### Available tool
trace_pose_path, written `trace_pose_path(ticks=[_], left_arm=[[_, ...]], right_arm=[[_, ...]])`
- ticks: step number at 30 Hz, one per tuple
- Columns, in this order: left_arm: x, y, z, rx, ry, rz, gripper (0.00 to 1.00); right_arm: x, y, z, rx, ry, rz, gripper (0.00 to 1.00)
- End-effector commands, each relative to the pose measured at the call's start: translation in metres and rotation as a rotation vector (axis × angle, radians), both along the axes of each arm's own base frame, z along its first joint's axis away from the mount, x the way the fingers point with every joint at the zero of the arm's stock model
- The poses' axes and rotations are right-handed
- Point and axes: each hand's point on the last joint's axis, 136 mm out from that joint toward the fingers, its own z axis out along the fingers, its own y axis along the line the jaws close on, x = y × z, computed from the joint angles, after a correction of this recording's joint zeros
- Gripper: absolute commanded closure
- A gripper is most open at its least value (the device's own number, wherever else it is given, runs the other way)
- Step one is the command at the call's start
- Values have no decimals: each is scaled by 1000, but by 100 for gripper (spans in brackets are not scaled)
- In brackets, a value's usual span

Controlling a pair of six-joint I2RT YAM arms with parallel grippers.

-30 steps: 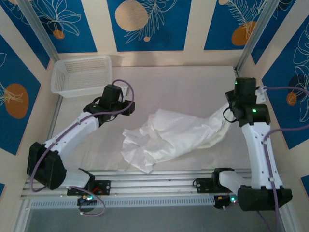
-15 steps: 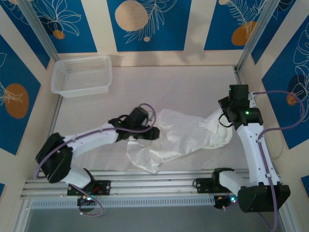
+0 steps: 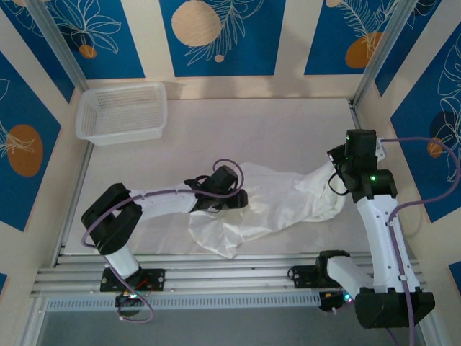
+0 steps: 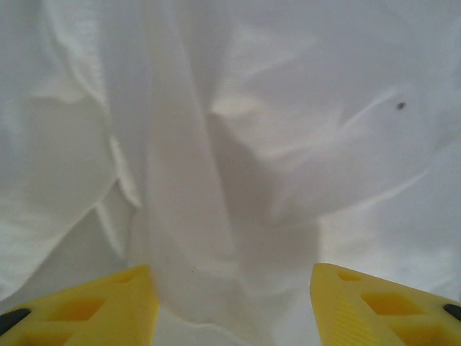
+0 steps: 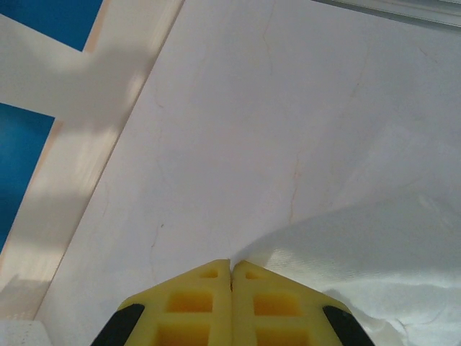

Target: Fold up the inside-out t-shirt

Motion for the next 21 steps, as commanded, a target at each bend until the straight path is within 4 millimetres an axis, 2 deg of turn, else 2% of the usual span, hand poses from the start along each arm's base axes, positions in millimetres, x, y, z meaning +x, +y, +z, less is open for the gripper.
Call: trace_pose_path(ticks=[1, 3, 4, 7, 8, 11, 15, 18, 21], left_arm=[[2, -20, -2, -99, 45, 5, 48], [2, -14, -10, -66, 65, 36, 55], [3, -10, -11, -54, 66, 52, 62], [10, 7, 2, -35, 26, 100, 92], [17, 15, 13, -34, -1, 117, 100], [40, 49, 61, -29, -109, 169, 100], [64, 107, 136, -77, -253, 244, 100], [66, 140, 175, -129, -335, 271, 100], [57, 151, 206, -191, -410, 227, 100]], right_arm=[[2, 5, 4, -1, -18, 32, 100], [2, 7, 6, -2, -21, 42, 100], [2, 7, 8, -5, -26, 48, 100], [1, 7, 19, -24, -42, 49, 100], [0, 6, 25, -27, -52, 47, 100], [-1, 6, 55, -33, -117, 47, 100], [-17, 0, 114, -58, -268, 21, 100], [-39, -8, 151, -88, -405, -12, 100], [-58, -6, 176, -114, -517, 8, 100]])
